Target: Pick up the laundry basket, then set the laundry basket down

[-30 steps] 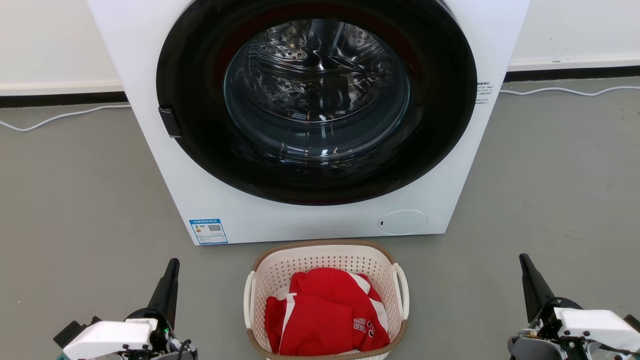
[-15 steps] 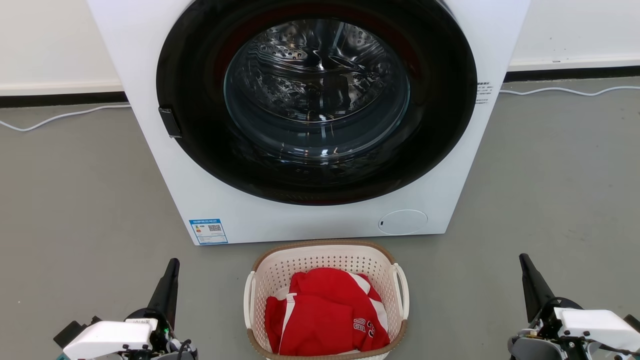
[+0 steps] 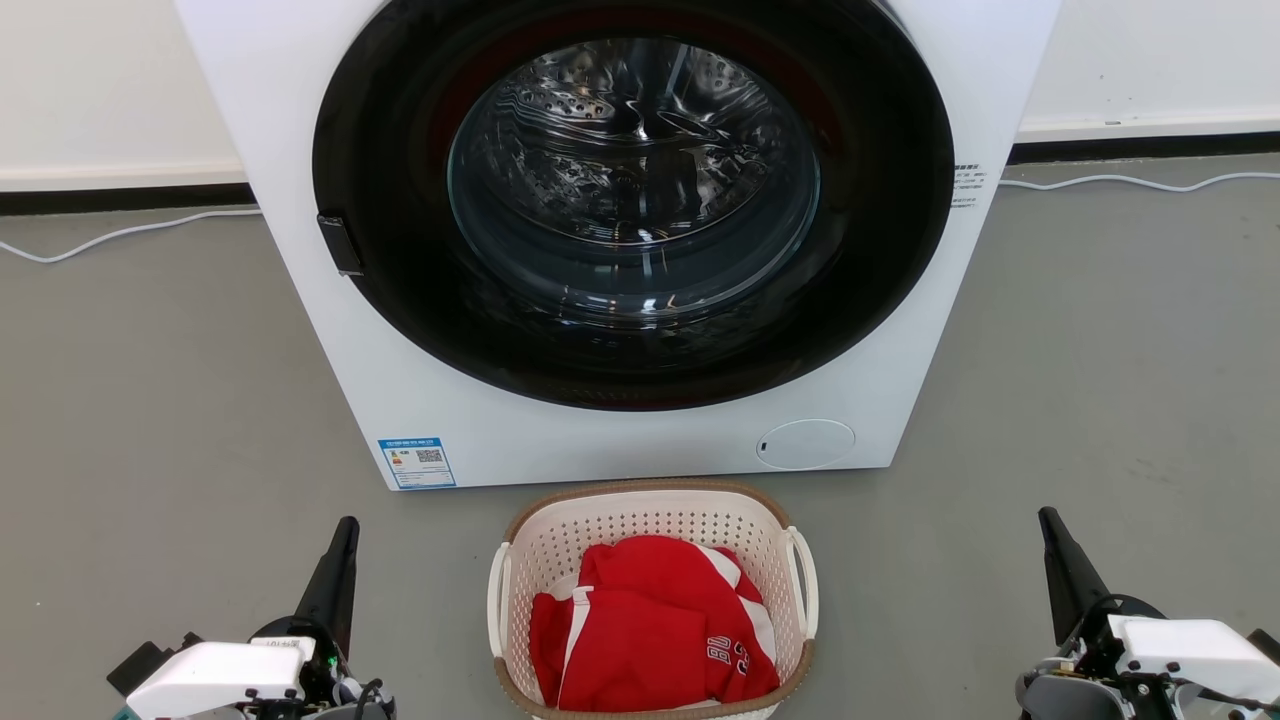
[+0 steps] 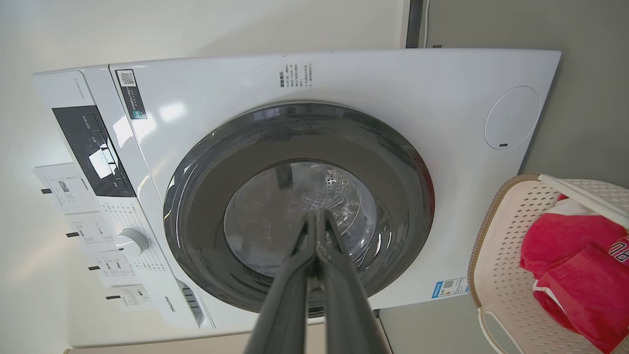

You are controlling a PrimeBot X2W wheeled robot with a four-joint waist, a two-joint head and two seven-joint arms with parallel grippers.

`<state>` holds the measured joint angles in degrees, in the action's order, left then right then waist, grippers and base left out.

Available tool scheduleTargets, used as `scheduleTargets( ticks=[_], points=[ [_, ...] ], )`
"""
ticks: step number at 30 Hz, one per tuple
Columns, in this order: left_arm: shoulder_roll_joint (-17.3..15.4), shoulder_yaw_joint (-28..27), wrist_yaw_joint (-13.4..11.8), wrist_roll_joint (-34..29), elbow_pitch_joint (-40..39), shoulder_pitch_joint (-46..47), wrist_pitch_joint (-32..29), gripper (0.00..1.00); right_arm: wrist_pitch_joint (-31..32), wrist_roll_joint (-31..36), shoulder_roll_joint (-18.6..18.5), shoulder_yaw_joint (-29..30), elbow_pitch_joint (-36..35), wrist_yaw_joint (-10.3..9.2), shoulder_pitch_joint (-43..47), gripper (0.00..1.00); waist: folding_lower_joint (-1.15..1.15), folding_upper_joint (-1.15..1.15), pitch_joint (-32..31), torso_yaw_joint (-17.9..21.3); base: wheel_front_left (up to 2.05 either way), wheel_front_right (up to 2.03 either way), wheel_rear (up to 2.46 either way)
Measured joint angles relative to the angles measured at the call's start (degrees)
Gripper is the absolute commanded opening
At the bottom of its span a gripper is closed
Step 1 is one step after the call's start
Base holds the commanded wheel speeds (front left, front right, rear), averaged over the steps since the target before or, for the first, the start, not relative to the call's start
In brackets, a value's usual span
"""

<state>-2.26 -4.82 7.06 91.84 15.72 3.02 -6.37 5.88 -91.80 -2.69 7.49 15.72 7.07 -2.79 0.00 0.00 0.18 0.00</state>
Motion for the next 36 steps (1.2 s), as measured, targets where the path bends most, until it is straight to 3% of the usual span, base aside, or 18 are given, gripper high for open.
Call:
scheduleTargets(
  ticks=[36],
  points=[
    [0.0,0.0,0.0,0.0,0.0,0.0,0.0,0.0,0.01,0.0,0.0,0.0,0.0,0.0,0.0,0.0,0.0,0.0,0.0,0.0,0.0,0.0,0.0]
  ],
)
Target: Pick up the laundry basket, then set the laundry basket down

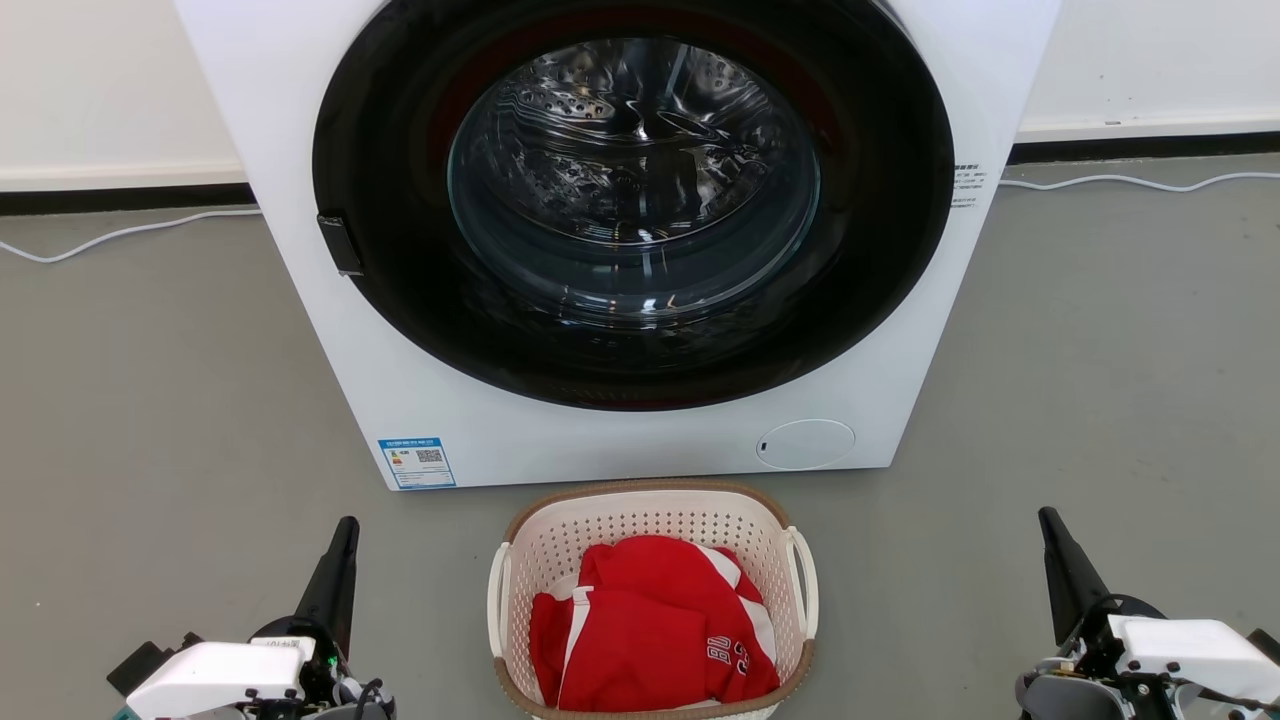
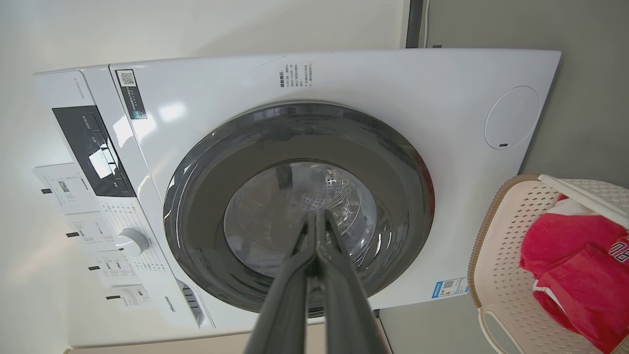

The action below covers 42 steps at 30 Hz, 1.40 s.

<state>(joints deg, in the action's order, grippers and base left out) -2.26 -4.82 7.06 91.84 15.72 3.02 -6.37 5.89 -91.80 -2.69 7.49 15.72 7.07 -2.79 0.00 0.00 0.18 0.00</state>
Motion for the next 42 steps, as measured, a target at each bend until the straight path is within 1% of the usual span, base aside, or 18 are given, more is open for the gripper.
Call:
scheduleTargets(
  ticks=[42],
  points=[
    [0.0,0.0,0.0,0.0,0.0,0.0,0.0,0.0,0.0,0.0,0.0,0.0,-0.01,0.0,-0.01,0.0,0.0,0.0,0.0,0.0,0.0,0.0,0.0]
  ],
)
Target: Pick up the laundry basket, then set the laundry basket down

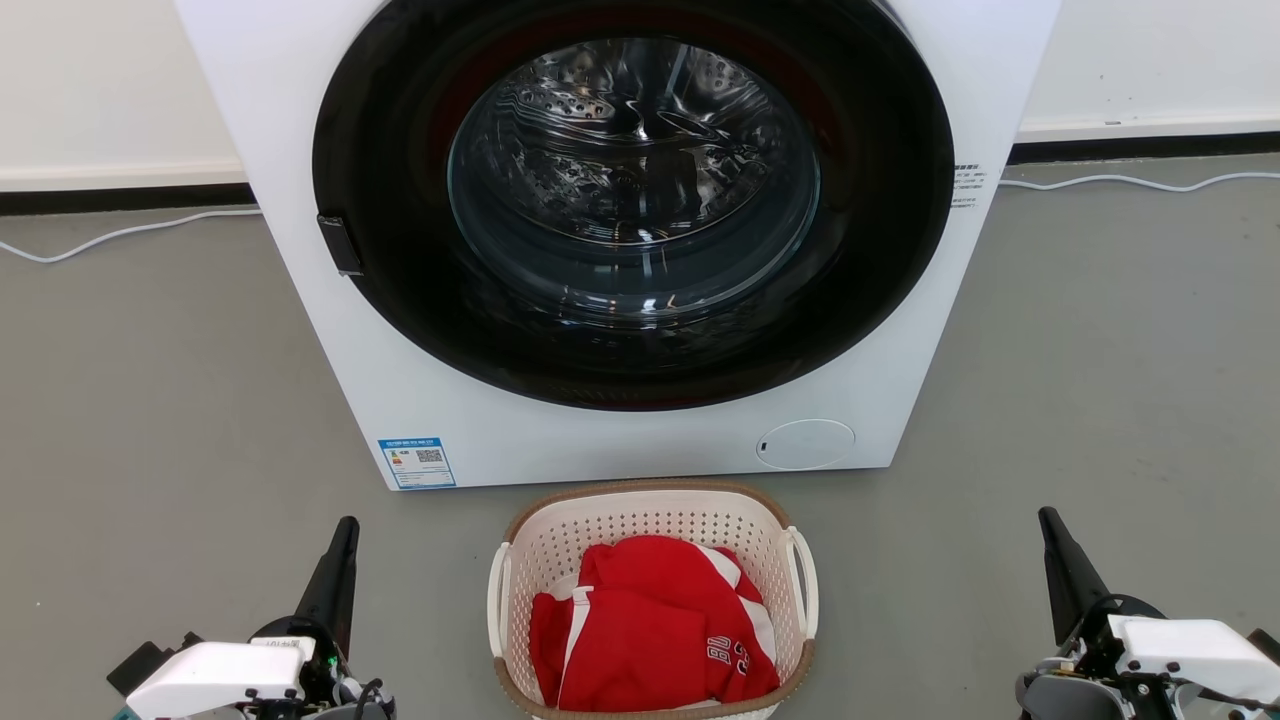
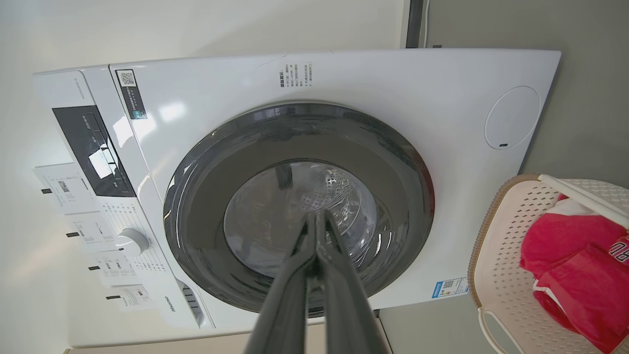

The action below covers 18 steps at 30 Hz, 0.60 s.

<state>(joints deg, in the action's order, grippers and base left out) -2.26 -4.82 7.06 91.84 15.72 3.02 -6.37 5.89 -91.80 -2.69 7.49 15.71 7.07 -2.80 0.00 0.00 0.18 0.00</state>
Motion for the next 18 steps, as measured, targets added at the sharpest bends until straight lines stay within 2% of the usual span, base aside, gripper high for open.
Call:
scheduleTargets(
  ticks=[18],
  points=[
    [0.0,0.0,0.0,0.0,-0.01,0.0,0.0,0.0,0.0,0.0,0.0,0.0,0.0,0.0,0.0,0.0,0.0,0.0,0.0,0.0,0.0,0.0,0.0]
  ],
)
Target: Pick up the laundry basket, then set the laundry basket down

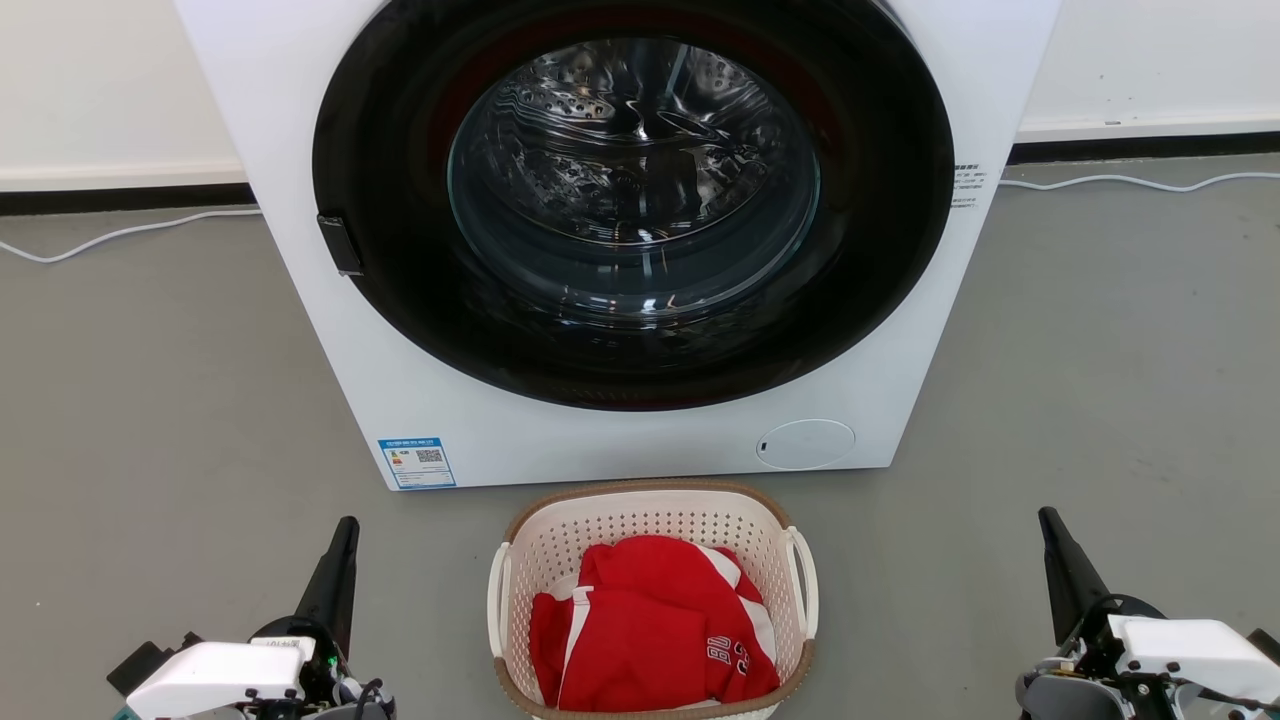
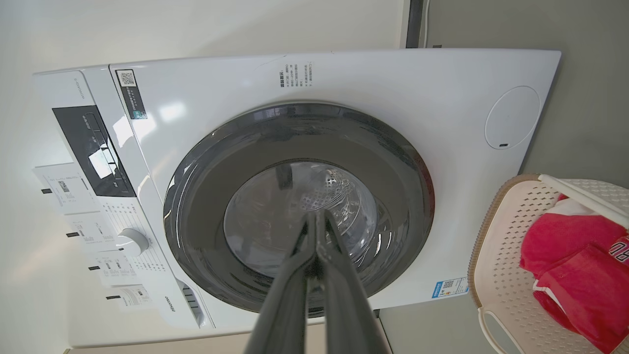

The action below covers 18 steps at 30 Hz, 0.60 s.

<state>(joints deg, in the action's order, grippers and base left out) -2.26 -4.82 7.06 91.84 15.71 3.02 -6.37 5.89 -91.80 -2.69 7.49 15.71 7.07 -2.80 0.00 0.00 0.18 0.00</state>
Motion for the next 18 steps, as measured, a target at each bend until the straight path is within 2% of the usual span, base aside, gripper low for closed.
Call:
scheduleTargets(
  ticks=[18],
  points=[
    [0.0,0.0,0.0,0.0,0.0,0.0,0.0,0.0,0.0,0.0,0.0,0.0,0.0,0.0,0.0,0.0,0.0,0.0,0.0,0.0,0.0,0.0,0.0]
  ],
)
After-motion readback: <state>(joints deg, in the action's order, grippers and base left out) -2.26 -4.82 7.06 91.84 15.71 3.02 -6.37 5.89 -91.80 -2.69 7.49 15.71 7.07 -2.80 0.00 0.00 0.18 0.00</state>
